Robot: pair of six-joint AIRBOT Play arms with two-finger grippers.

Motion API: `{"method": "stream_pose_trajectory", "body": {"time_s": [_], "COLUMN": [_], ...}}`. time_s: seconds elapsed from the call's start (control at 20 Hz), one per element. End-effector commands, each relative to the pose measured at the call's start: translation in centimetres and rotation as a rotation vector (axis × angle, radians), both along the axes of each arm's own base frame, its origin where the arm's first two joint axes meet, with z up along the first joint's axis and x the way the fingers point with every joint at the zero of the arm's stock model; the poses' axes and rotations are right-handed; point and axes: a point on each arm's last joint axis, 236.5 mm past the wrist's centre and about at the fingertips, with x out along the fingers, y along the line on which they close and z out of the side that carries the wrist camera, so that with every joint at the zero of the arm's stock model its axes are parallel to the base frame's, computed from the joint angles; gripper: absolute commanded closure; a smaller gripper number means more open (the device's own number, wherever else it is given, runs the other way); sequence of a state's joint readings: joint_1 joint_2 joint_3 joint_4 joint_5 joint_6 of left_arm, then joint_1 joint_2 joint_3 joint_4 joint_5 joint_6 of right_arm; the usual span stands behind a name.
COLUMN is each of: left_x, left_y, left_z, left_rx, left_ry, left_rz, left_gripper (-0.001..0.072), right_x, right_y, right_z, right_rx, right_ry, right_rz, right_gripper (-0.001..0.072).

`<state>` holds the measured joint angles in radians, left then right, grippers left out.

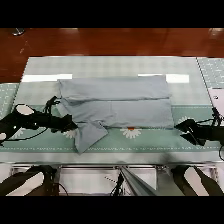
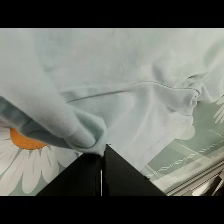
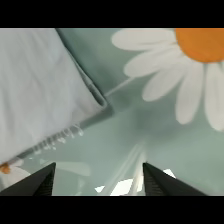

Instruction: Fold the shirts.

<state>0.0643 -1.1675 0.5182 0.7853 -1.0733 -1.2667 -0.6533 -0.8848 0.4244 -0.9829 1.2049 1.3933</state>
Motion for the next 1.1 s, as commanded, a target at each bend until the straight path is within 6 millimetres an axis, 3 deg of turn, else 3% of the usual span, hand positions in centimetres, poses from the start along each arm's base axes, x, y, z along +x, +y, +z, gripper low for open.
{"method": "stream_pose_trajectory", "body": {"time_s": [0.0, 0.2, 0.55, 0.6, 0.65, 0.7, 0.8, 0.9, 1.05], "left_x": [0.0, 0.5, 0.6, 0.6, 0.8, 1.4, 4.0, 7.9, 13.7], "left_y": [-0.1, -0.6, -0.8, -0.8, -0.8, -0.5, 1.1, 3.3, 5.3], "left_z": [0.1, 0.6, 0.7, 0.8, 0.8, 1.3, 3.2, 6.2, 10.4], "left_rx": [-0.004, -0.036, -0.048, -0.048, -0.047, -0.045, -0.049, -0.055, -0.072], "left_ry": [-0.002, -0.005, -0.006, -0.006, -0.011, -0.046, -0.113, -0.207, -0.341], "left_rz": [0.001, 0.026, 0.035, 0.035, 0.035, 0.020, 0.052, 0.128, 0.216], "left_gripper": [0.0680, 0.0680, 0.0680, 0.0681, 0.0680, 0.0680, 0.0680, 0.0680, 0.0681], "right_x": [2.5, 4.3, 8.2, 8.8, 9.4, 10.0, 11.5, 13.7, 18.5], "right_y": [0.7, 0.2, 4.4, 4.9, 5.3, 5.5, 5.0, 4.0, 2.5], "right_z": [-0.3, -1.1, -3.1, -3.0, -2.8, -2.1, -0.2, 2.0, 5.4], "right_rx": [0.095, 0.129, 0.106, 0.104, 0.098, 0.085, 0.075, 0.035, -0.040], "right_ry": [-0.051, -0.050, -0.007, -0.010, -0.021, -0.056, -0.097, -0.153, -0.273], "right_rz": [-0.032, -0.052, 0.128, 0.157, 0.192, 0.246, 0.280, 0.290, 0.247], "right_gripper": [0.0090, 0.0091, 0.0092, 0.0153, 0.0452, 0.0684, 0.0685, 0.0685, 0.0685]}}
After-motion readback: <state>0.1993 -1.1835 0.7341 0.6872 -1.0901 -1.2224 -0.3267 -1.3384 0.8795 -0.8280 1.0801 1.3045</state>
